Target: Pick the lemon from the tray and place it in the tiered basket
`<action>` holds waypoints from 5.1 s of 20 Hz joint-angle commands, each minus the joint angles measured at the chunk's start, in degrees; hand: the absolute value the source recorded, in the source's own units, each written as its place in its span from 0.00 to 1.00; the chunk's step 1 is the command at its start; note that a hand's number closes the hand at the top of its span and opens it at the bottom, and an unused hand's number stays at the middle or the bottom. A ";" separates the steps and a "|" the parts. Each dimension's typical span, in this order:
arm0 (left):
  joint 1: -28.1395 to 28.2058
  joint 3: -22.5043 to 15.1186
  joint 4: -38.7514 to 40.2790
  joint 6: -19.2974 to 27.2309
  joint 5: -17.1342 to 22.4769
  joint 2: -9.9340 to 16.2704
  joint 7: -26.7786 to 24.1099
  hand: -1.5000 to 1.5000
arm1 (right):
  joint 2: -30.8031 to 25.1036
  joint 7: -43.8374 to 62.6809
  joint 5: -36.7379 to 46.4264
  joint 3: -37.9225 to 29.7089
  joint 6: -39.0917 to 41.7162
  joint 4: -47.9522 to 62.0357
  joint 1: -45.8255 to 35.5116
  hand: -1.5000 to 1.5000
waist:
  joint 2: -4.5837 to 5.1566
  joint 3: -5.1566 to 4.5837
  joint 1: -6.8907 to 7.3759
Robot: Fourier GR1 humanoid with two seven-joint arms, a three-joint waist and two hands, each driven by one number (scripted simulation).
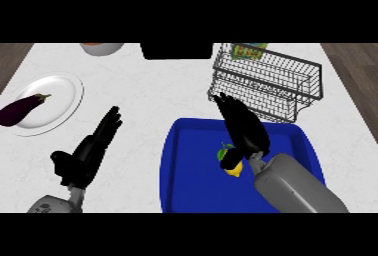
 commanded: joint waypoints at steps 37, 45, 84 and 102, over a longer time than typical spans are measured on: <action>-2.58 4.12 8.53 -5.13 -4.93 -6.45 -5.68 0.50 | 13.31 32.12 21.97 -0.60 24.35 -5.67 10.37 0.00 | 1.51 1.44 1.71; -0.18 4.95 4.14 -6.23 -7.61 -7.18 -2.73 0.50 | 12.72 21.94 25.58 -4.84 19.98 0.29 14.66 0.00 | 1.51 1.46 1.88; 2.71 13.06 4.79 -11.55 -11.14 -9.79 -4.54 0.50 | -19.33 -28.42 -13.30 -55.80 7.94 -6.06 26.20 1.00 | 0.96 1.51 -0.49; -4.47 12.81 9.68 -12.12 -13.26 -13.40 -2.84 0.50 | -25.43 5.98 -21.91 -52.69 20.11 -16.76 -4.27 1.00 | 1.62 1.38 2.42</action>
